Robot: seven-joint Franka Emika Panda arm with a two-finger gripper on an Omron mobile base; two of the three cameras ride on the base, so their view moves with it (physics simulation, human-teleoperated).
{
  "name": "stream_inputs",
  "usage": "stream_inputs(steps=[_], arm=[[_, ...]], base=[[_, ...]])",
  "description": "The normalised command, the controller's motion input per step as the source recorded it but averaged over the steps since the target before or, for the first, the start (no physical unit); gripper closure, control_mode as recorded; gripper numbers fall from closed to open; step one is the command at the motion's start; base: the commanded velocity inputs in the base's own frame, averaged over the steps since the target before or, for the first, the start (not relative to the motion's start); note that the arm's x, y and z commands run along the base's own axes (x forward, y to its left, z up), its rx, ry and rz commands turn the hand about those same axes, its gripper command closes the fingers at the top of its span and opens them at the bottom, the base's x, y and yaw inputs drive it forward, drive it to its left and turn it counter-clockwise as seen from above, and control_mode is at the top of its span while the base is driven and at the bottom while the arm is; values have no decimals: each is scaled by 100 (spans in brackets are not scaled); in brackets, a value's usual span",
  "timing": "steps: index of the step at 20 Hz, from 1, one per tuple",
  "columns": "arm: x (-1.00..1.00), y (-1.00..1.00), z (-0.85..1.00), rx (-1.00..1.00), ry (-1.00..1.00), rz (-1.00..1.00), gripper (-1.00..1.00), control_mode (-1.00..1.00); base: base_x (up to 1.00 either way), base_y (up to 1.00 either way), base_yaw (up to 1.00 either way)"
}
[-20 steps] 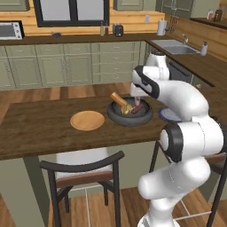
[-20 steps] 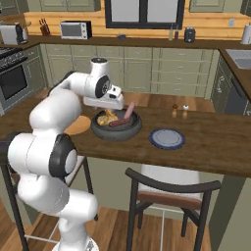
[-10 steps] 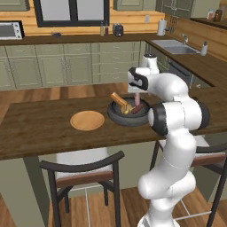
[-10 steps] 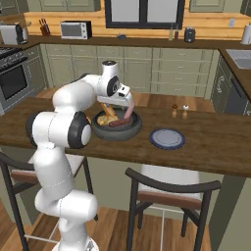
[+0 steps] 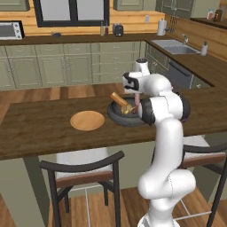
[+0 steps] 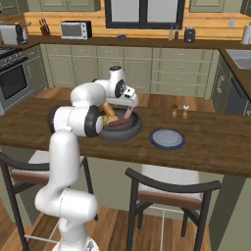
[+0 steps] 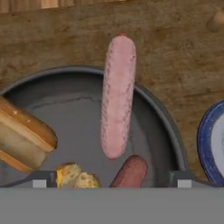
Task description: Place one bun and one sausage from the bowl on each plate.
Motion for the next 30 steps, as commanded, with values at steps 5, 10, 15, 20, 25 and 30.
stream_inputs(steps=[5, 10, 15, 20, 25, 30], arm=[[80, -12, -32, -6, 0, -3, -100, -100], [62, -29, -34, 0, 0, -4, -100, -100], [17, -22, -30, 0, 0, -3, 100, -100], [-52, 6, -9, 9, -2, 0, 100, -100], [-98, 18, 17, 10, -14, 0, 100, -100], [-100, 38, 9, 5, -17, -1, 100, -100]], base=[[0, 0, 0], [0, 0, 0], [0, 0, 0], [0, 0, 0], [0, 0, 0], [0, 0, 0]])
